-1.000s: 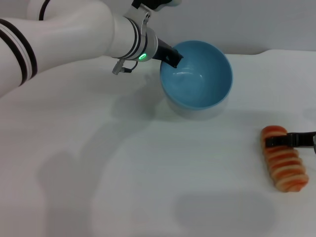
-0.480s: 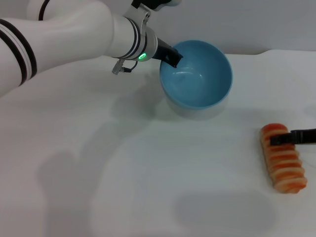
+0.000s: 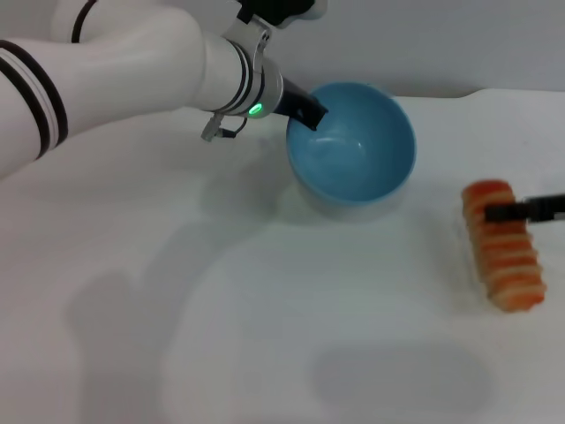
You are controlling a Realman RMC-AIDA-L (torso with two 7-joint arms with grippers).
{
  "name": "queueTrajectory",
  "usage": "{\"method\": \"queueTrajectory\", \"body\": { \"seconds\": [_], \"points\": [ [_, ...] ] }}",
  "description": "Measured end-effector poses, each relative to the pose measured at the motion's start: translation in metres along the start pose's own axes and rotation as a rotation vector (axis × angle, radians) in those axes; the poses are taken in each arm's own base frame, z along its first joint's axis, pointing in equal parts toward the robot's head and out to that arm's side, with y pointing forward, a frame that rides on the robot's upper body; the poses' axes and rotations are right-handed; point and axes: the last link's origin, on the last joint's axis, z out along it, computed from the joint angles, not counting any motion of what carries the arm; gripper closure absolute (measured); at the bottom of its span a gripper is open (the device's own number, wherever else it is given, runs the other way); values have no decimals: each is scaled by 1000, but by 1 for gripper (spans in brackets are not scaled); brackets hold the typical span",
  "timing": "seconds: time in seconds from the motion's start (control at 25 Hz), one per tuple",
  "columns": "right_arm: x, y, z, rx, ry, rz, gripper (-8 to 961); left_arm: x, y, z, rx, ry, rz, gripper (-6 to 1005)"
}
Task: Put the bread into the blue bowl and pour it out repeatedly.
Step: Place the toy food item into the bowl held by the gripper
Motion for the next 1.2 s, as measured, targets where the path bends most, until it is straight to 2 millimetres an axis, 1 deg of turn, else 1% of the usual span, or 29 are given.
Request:
{"method": "queueTrajectory", "body": {
  "seconds": [0.16, 0.24, 0.32, 0.48, 0.56, 0.6, 0.68, 0.8, 1.0, 1.12, 1.2],
  "points": [
    [-23, 16, -20, -76, -91, -75, 550, -5, 11, 2, -17, -24, 44, 999],
    [-34, 23, -26, -93, -127, -101, 570, -6, 15, 3, -25, -32, 56, 999],
    [-44, 29, -29, -111, -162, -125, 586, -4, 20, 2, -38, -38, 63, 999],
    [-60, 43, -30, -170, -246, -183, 618, 3, 37, -2, -89, -38, 92, 999],
    [-67, 49, -20, -205, -288, -185, 626, 7, 47, -4, -115, -31, 111, 1000],
    [-67, 49, -20, -205, -288, -185, 630, 7, 49, -4, -119, -31, 117, 1000],
    [-68, 51, -10, -208, -287, -171, 638, 8, 51, -4, -122, -31, 125, 1000],
    [-64, 54, 10, -207, -248, -149, 651, 8, 54, -4, -125, -29, 137, 1000],
    [-62, 59, 33, -174, -212, -161, 681, 8, 54, -4, -123, -22, 135, 999],
    [-62, 58, 36, -162, -214, -157, 708, 8, 53, -3, -119, -11, 133, 999],
    [-62, 58, 37, -162, -221, -153, 699, 8, 52, -3, -118, -11, 132, 999]
  ]
}}
